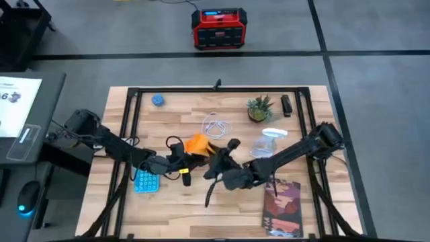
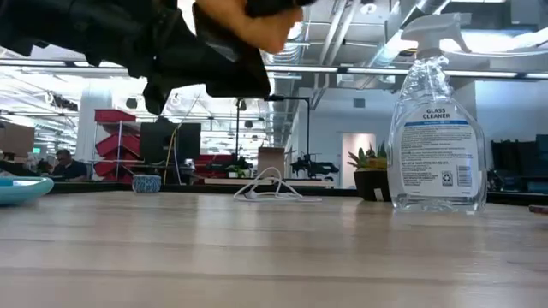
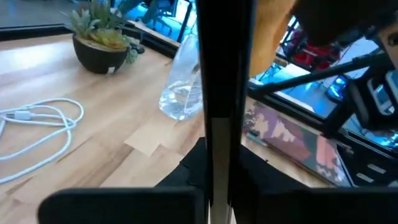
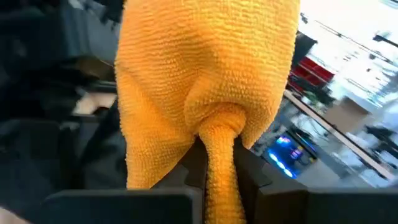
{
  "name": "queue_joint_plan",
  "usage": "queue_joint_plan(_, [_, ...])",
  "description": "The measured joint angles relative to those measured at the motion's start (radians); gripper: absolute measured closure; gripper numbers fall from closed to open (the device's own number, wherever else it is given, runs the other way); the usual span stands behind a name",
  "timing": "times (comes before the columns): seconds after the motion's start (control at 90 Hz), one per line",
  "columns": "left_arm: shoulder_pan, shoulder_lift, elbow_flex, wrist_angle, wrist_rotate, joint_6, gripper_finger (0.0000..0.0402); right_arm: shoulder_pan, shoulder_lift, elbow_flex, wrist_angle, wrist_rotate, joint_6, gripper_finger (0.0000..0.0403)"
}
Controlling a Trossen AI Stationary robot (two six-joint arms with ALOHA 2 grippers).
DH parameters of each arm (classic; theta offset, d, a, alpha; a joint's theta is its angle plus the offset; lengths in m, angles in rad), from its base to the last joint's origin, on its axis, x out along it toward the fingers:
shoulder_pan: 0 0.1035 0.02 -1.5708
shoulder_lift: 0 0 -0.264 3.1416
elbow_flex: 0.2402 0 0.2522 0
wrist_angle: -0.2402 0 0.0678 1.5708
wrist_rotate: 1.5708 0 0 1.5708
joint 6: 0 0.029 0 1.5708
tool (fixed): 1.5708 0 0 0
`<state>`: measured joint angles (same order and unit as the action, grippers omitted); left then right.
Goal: Apply microfiber cloth
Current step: Wipe the black cellphone using microfiber cloth
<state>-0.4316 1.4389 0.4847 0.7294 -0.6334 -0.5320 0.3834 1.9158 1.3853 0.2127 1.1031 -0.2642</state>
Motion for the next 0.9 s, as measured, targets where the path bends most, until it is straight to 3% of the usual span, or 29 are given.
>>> queue_joint_plan(0.144, [-0.001, 0.001, 0.0, -0.002, 0.006, 0.005, 0.0389, -0.011, 0.004, -0.002, -0.115, -0.264, 0.04, 0.0382])
queue_joint_plan(0.233, [-0.001, 0.002, -0.001, -0.016, 0.005, 0.008, 0.0389, -0.017, 0.002, 0.0, -0.203, -0.332, 0.093, 0.0382])
queue_joint_plan(0.344, [0.0, 0.003, -0.002, -0.015, 0.001, 0.013, 0.0389, -0.012, 0.002, 0.002, -0.269, -0.305, 0.123, 0.0382])
queue_joint_plan(0.544, [0.0, 0.003, -0.002, 0.021, -0.022, 0.013, 0.0389, 0.031, 0.002, -0.001, -0.413, -0.03, 0.254, 0.0382])
queue_joint_plan(0.744, [-0.003, 0.003, -0.001, 0.044, -0.017, 0.013, 0.0389, 0.079, -0.008, -0.002, -0.631, -0.009, 0.501, 0.0382])
queue_joint_plan(0.9, [-0.004, 0.002, -0.001, 0.103, -0.044, 0.033, 0.0389, 0.081, 0.011, -0.002, -0.551, -0.034, 0.567, 0.0382])
